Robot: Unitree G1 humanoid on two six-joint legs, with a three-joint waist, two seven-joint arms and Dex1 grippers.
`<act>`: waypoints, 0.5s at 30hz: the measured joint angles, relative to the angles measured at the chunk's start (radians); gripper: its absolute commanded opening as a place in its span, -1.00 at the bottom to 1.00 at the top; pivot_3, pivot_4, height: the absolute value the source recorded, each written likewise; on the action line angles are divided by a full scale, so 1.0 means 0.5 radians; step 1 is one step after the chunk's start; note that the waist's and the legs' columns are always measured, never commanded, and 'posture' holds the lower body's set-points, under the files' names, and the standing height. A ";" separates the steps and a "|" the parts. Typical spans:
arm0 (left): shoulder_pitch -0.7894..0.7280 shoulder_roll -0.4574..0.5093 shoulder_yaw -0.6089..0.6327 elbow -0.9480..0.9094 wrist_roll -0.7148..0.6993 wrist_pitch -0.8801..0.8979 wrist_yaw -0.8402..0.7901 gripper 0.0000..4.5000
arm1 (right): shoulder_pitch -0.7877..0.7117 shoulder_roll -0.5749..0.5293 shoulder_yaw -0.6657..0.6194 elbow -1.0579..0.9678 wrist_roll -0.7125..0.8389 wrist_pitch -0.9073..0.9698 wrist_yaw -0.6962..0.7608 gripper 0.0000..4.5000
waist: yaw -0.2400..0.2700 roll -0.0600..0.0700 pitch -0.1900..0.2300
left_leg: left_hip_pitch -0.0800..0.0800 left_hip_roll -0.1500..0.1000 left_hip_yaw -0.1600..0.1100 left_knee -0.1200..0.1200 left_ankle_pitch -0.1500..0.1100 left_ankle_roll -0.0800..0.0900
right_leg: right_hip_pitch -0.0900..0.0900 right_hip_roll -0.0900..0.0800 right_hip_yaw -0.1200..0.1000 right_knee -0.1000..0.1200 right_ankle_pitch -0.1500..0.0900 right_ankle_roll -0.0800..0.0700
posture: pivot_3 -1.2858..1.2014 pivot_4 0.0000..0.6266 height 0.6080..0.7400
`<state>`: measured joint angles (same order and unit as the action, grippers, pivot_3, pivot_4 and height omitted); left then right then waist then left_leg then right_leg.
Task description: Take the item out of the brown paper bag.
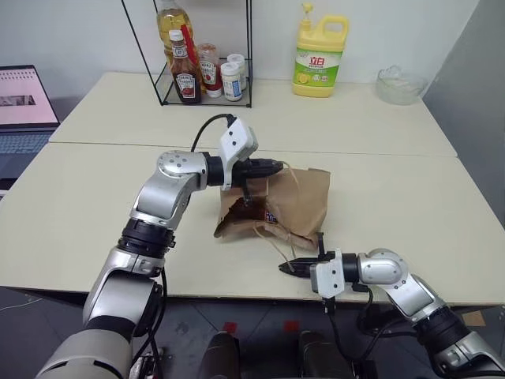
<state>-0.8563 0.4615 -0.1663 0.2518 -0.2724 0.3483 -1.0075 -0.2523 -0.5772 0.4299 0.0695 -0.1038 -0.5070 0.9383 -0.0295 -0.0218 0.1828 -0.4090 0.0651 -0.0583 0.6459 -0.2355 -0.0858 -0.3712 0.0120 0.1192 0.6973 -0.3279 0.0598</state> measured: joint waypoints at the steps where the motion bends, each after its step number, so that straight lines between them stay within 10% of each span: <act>1: -0.023 0.006 0.038 0.007 0.000 -0.013 0.017 -1.00 | 0.013 0.000 0.000 -0.002 0.008 0.004 -0.001 -0.99 | -0.002 0.000 0.000 | 0.000 0.000 0.001 0.000 0.000 0.000 | 0.000 0.000 0.001 0.000 0.000 0.000 | 0.03 -0.52 1.00; 15: -0.196 -0.058 0.147 0.097 -0.006 -0.013 0.080 -1.00 | 0.014 -0.007 -0.001 -0.038 0.029 0.084 0.027 -0.99 | -0.001 0.000 0.000 | 0.001 0.000 0.000 0.000 0.000 0.000 | 0.002 0.000 0.000 0.000 0.000 0.000 | 0.03 -0.52 1.00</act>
<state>-0.9541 0.4324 -0.0929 0.3003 -0.2753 0.3420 -0.9674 -0.2453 -0.5808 0.4293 0.0505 -0.0893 -0.4649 0.9517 -0.0301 -0.0217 0.1827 -0.4083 0.0650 -0.0581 0.6459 -0.2355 -0.0858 -0.3703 0.0120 0.1194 0.6972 -0.3279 0.0598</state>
